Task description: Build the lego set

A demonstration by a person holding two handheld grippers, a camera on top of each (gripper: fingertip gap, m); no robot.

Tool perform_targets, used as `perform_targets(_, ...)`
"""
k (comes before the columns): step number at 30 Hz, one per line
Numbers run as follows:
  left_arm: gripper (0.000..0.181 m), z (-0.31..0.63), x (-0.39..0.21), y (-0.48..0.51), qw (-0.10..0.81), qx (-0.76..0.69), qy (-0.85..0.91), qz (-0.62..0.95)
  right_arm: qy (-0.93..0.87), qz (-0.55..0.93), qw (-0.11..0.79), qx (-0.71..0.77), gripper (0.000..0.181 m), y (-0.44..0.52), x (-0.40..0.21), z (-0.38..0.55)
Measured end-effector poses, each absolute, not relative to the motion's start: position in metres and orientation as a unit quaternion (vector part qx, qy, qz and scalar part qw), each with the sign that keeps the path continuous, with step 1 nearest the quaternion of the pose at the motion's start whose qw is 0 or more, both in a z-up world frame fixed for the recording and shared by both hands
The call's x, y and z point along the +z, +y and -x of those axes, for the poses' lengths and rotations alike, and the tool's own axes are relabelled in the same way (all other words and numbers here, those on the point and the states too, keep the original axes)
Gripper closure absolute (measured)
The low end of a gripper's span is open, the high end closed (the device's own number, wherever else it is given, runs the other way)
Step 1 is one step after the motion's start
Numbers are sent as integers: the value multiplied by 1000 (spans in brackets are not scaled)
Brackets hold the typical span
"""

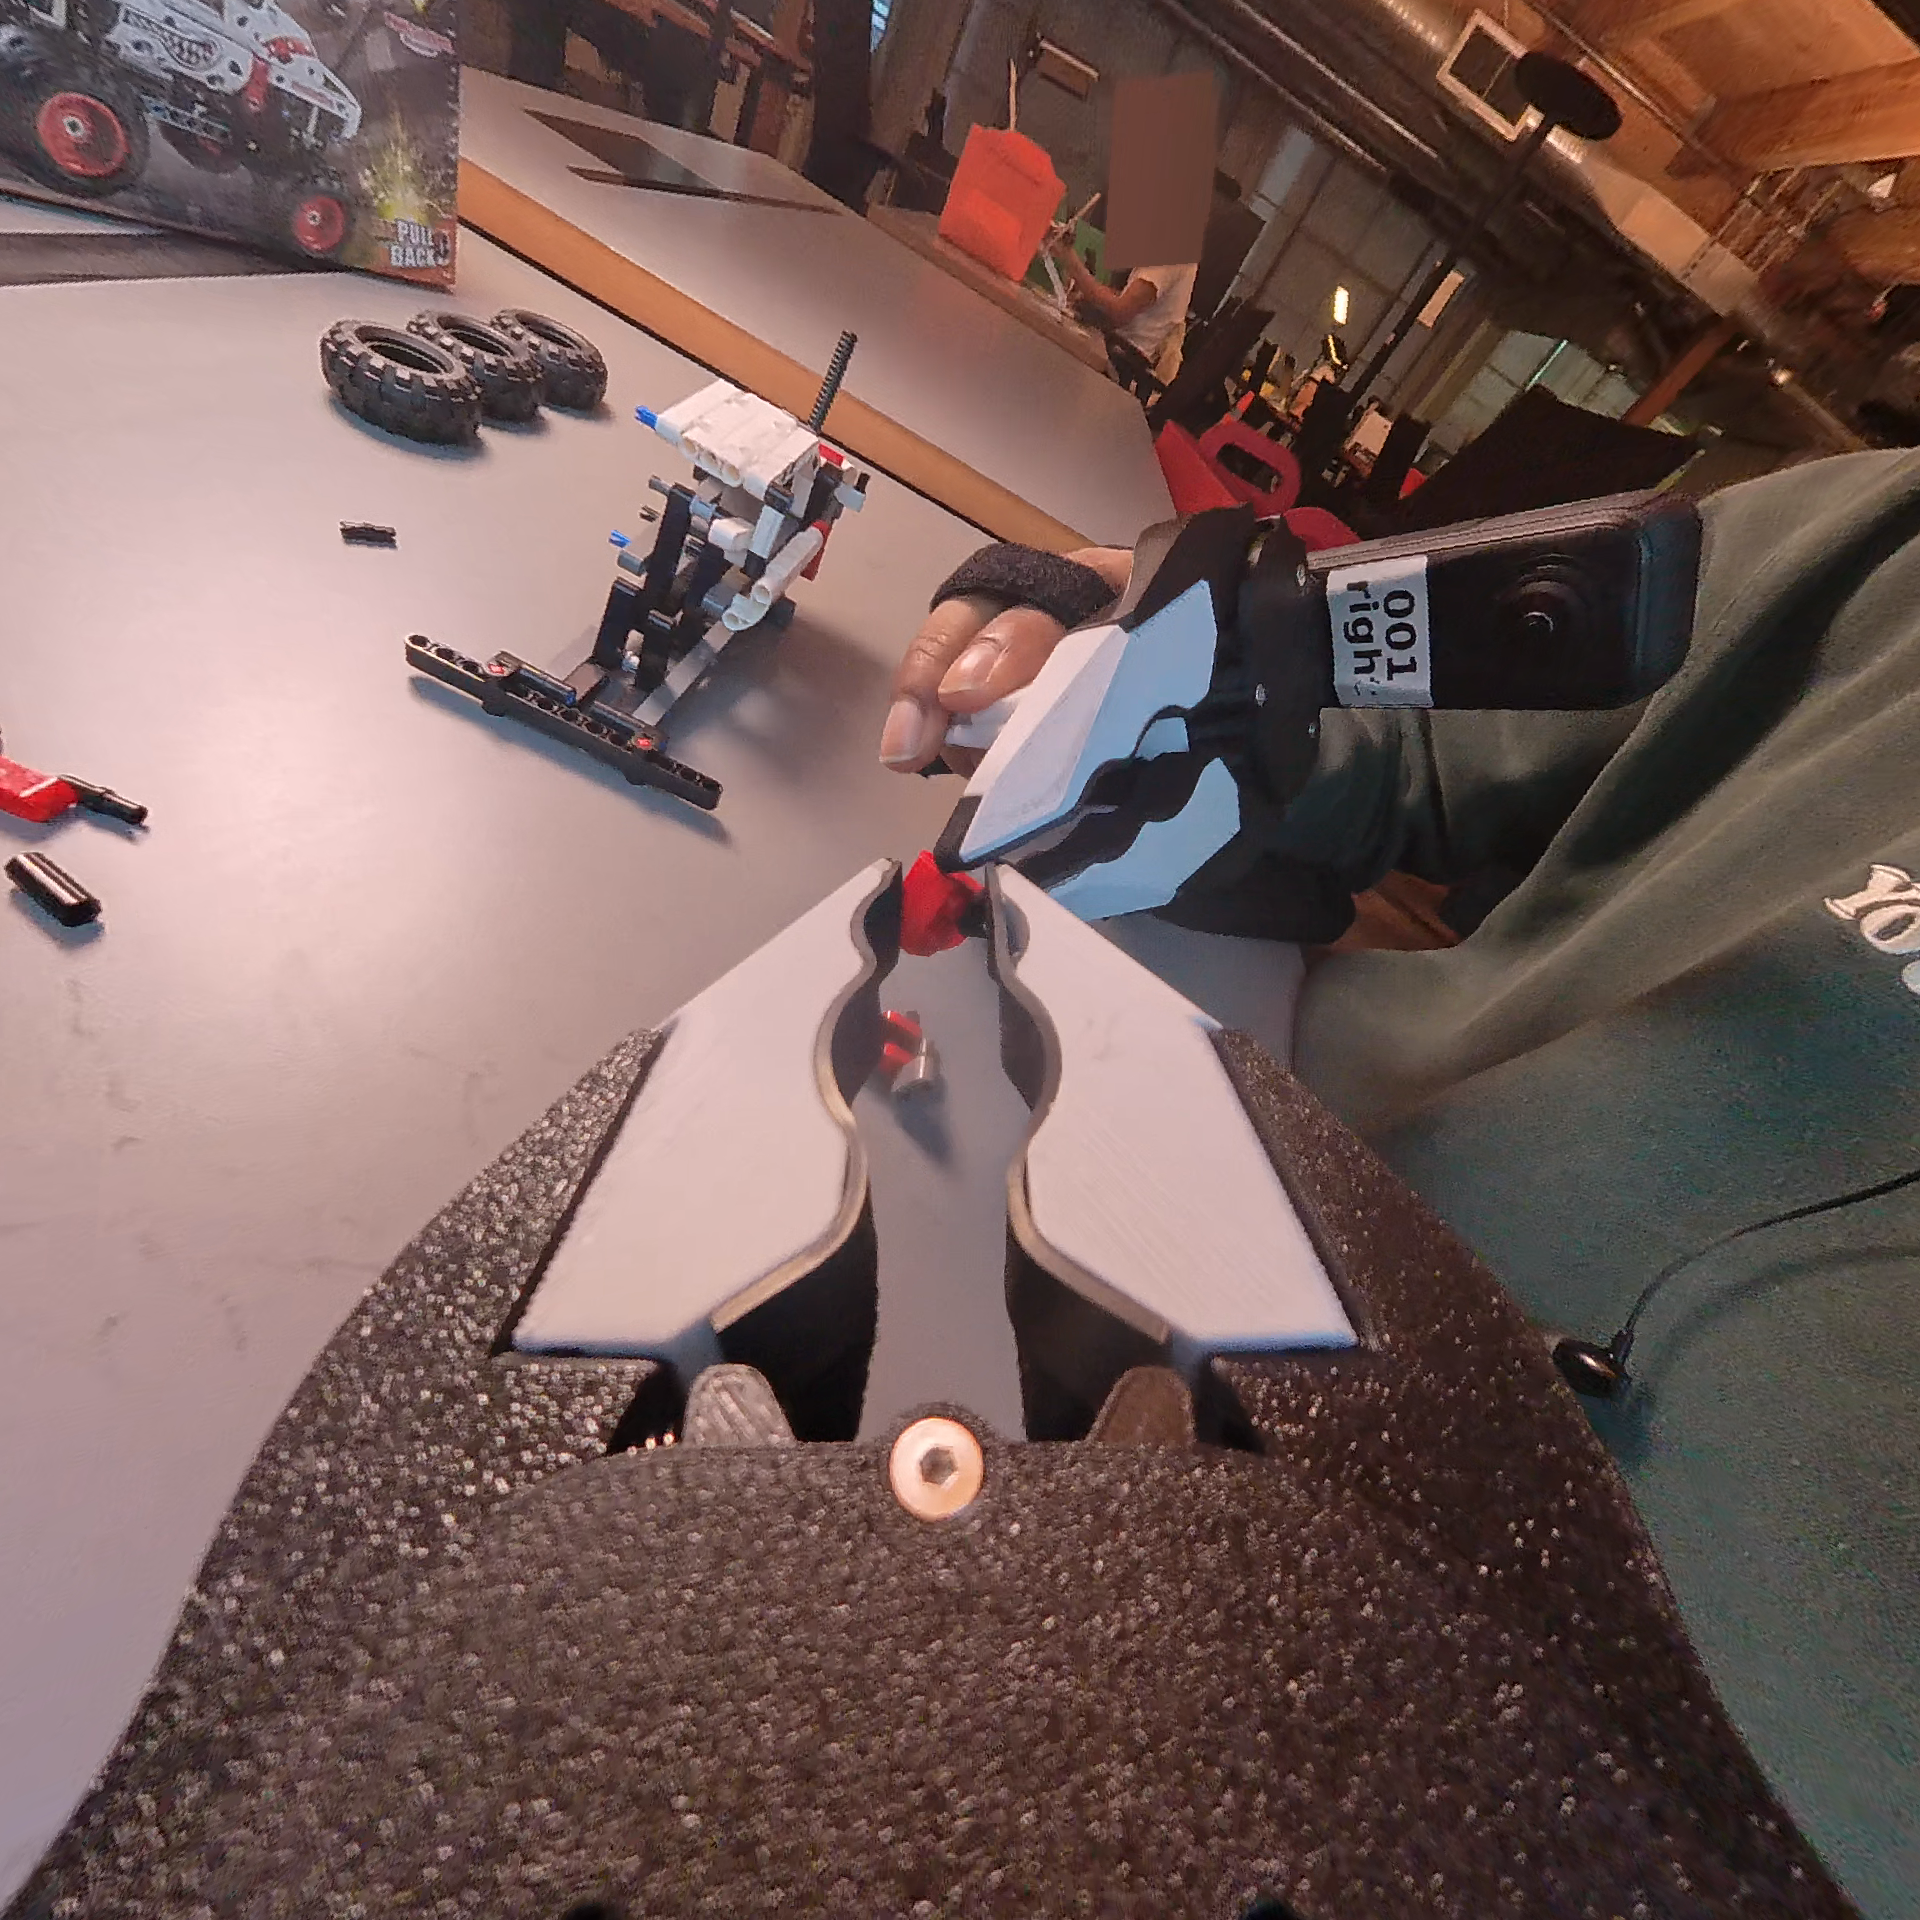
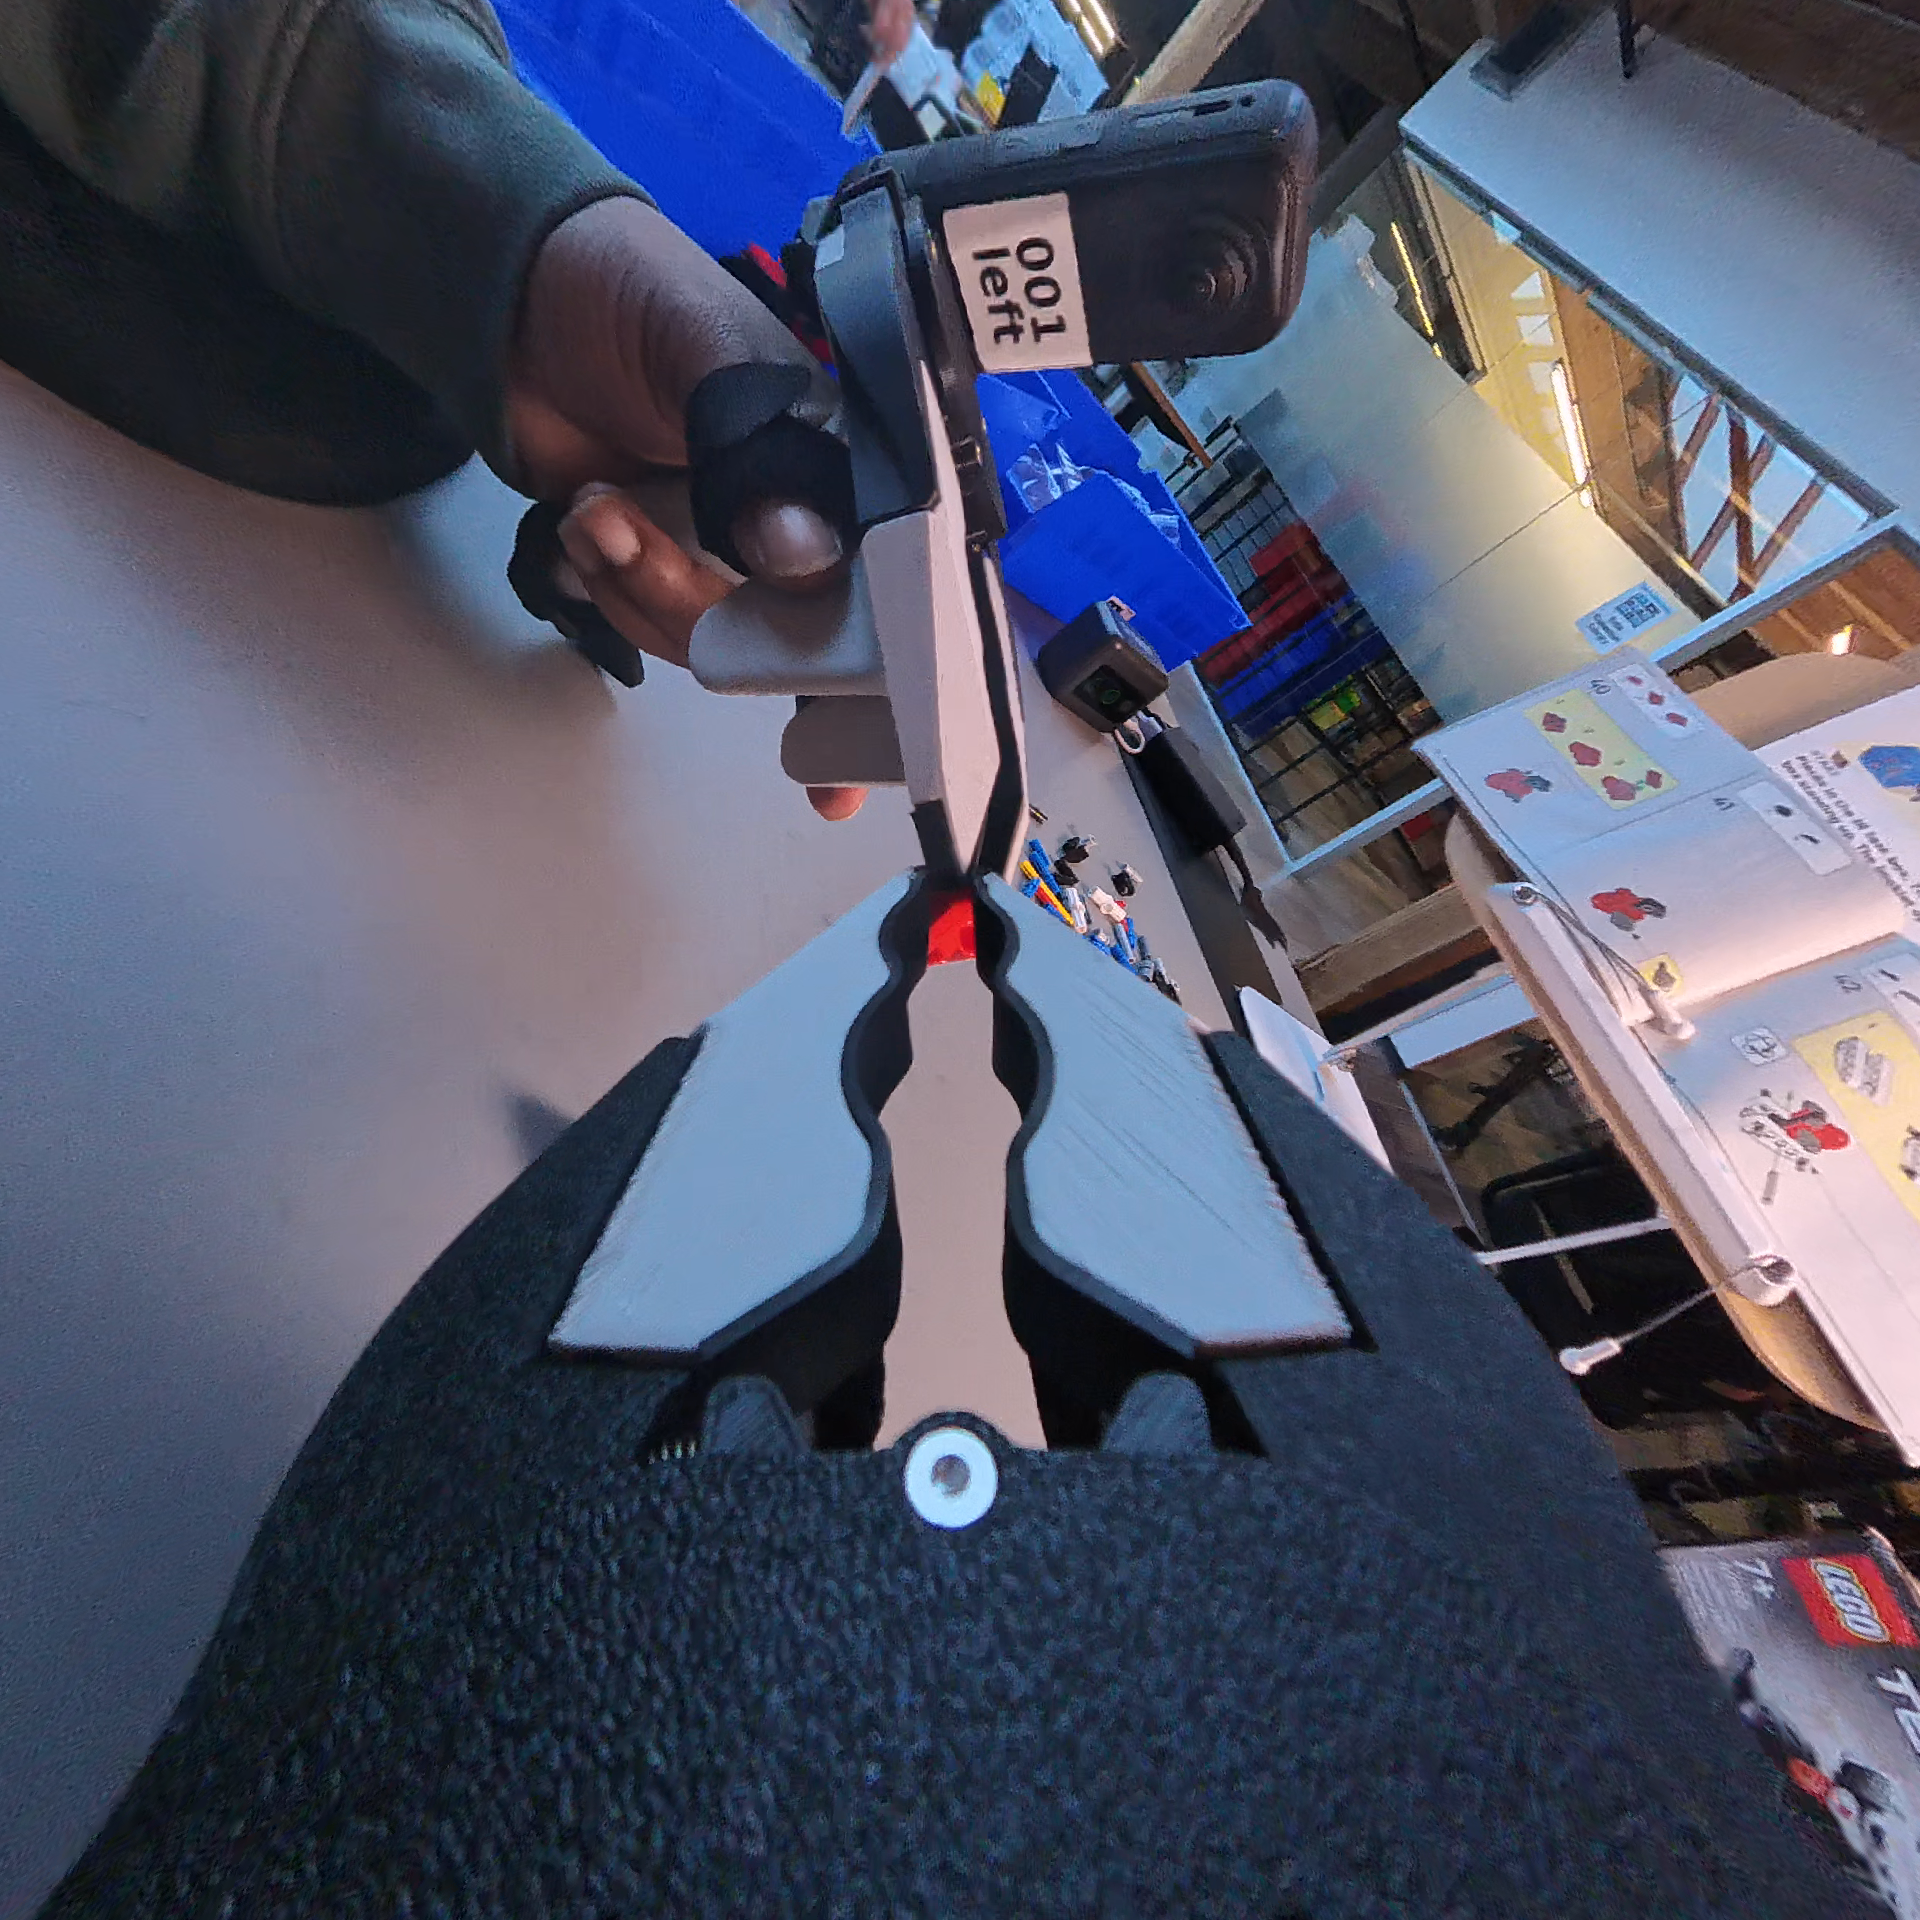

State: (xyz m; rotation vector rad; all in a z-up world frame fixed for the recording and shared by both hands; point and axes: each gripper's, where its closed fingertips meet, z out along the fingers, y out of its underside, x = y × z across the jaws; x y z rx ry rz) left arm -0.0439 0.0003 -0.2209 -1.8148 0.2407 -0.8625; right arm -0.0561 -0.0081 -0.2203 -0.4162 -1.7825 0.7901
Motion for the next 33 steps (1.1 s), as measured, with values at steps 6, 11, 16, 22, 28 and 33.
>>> perform_targets(6,181,36,-221,-7,514,-388,123,755,-753,185,501,384,167,-17,-219,51)
perform_targets(11,181,36,-228,-9,504,-358,150,772,-776,194,449,399,163,-13,-228,45)
perform_targets(16,181,45,-238,-8,497,-306,167,795,-801,247,371,401,161,23,-229,31)
perform_targets(22,164,30,-256,-9,474,-277,215,808,-857,257,153,420,150,-10,-259,-45)
perform_targets(28,163,27,-264,-7,461,-268,225,815,-903,230,60,358,140,-49,-309,-82)
perform_targets(33,163,24,-263,-9,464,-268,228,813,-914,198,45,352,162,-65,-311,-80)
